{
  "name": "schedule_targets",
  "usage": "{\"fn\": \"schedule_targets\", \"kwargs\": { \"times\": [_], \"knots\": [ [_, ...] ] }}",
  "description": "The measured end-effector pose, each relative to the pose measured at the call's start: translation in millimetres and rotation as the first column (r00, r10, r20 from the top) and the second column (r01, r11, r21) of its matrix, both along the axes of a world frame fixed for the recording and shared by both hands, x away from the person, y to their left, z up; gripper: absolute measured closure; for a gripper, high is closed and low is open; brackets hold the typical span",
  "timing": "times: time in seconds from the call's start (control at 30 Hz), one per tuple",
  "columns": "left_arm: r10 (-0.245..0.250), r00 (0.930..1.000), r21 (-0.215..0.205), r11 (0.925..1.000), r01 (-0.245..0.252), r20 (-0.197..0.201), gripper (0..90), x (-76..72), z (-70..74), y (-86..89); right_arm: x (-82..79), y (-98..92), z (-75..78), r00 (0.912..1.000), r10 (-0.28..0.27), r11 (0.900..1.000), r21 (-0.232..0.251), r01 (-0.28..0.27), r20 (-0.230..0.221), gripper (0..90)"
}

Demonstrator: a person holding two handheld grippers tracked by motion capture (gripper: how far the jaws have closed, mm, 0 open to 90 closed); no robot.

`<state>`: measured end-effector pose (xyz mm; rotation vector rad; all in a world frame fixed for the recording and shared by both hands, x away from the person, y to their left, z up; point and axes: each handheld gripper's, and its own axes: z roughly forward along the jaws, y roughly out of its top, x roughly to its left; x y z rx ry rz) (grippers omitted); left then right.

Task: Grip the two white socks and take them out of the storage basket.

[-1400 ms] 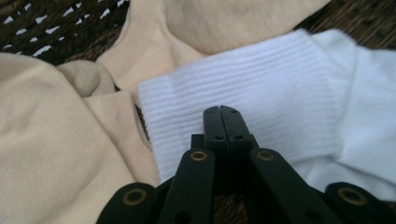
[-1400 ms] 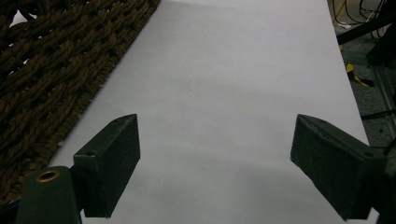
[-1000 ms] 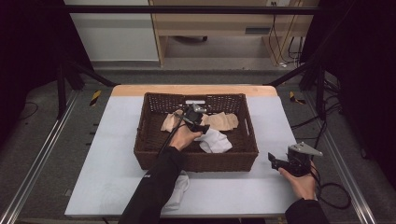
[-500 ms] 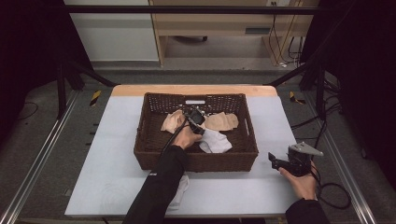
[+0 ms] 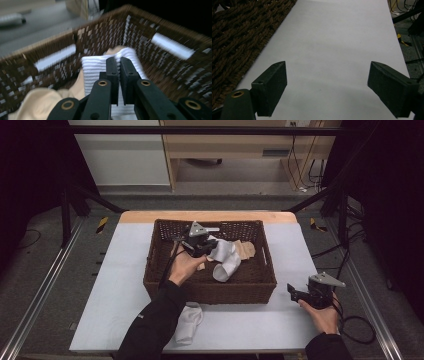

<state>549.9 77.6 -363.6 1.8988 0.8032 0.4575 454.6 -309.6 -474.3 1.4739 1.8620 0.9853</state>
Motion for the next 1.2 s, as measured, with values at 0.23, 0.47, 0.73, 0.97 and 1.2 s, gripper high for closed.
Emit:
{"fn": "schedule_targets", "kwargs": {
  "times": [0.23,0.47,0.73,0.97,1.2],
  "knots": [
    [-0.012,0.9903,-0.118,0.9926,0.029,0.139,85.5,-33.4,33.9,11.5,0.2,0.4,-0.4,1.0000,0.003,1.000,-0.003,-0.003,-0.002,16.0],
    [0.014,0.9779,-0.250,0.9675,0.040,0.209,85.5,-56.7,62.3,31.8,0.0,0.1,-0.1,1.0000,0.001,1.000,-0.004,-0.001,-0.001,16.0],
    [0.064,0.9526,-0.338,0.9402,0.042,0.298,85.5,-80.8,90.4,50.2,-0.3,0.1,0.3,1.0000,0.000,1.000,-0.001,0.000,0.000,16.0],
    [0.069,0.9299,-0.386,0.9187,0.081,0.361,85.4,-103.5,116.2,62.4,-0.4,0.1,0.3,1.0000,0.001,1.000,-0.002,-0.001,0.001,16.0],
    [0.033,0.9185,-0.374,0.9184,0.128,0.394,85.4,-132.2,128.1,71.0,-0.7,-0.1,0.5,1.0000,0.001,1.000,0.001,-0.001,0.002,16.0]
  ]
}}
